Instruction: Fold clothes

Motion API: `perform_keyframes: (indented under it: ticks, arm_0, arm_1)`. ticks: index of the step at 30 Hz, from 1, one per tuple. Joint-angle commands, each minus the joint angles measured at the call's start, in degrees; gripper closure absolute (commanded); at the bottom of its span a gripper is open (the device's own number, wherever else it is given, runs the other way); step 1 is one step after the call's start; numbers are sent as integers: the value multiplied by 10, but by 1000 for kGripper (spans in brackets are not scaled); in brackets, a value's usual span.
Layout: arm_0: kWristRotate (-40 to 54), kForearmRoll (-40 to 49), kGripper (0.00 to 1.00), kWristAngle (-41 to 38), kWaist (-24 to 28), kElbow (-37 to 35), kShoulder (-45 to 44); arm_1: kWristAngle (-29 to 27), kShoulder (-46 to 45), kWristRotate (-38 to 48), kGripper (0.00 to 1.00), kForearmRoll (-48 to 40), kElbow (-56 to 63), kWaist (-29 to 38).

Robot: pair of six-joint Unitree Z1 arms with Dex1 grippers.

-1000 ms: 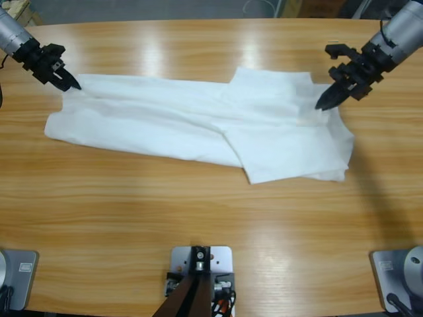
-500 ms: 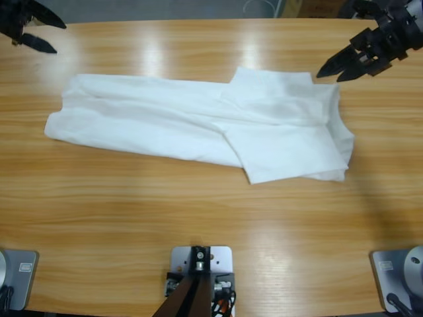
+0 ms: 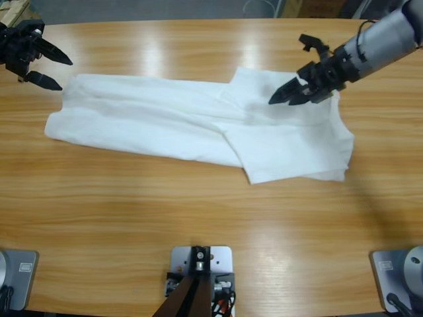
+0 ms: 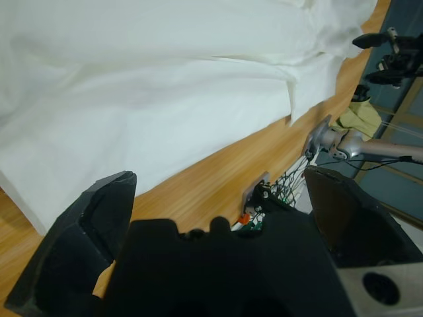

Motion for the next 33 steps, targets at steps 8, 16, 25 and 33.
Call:
perform_keyframes:
  ticks: [8, 16, 25, 33]
  arm_0:
    - [9, -13, 0, -17, 5, 15, 21]
    - [17, -14, 0, -34, 22, 17, 22]
    - [81, -75, 0, -71, 72, 126, -94]
    - [-53, -144, 0, 234, -138, 185, -239]
  arm_1:
    - [-23, 47, -7, 0, -46, 86, -47]
    - [-34, -1, -8, 0, -2, 85, -47]
    - [-121, -141, -7, 0, 125, 9, -47]
    - [-130, -179, 21, 0, 138, 10, -1]
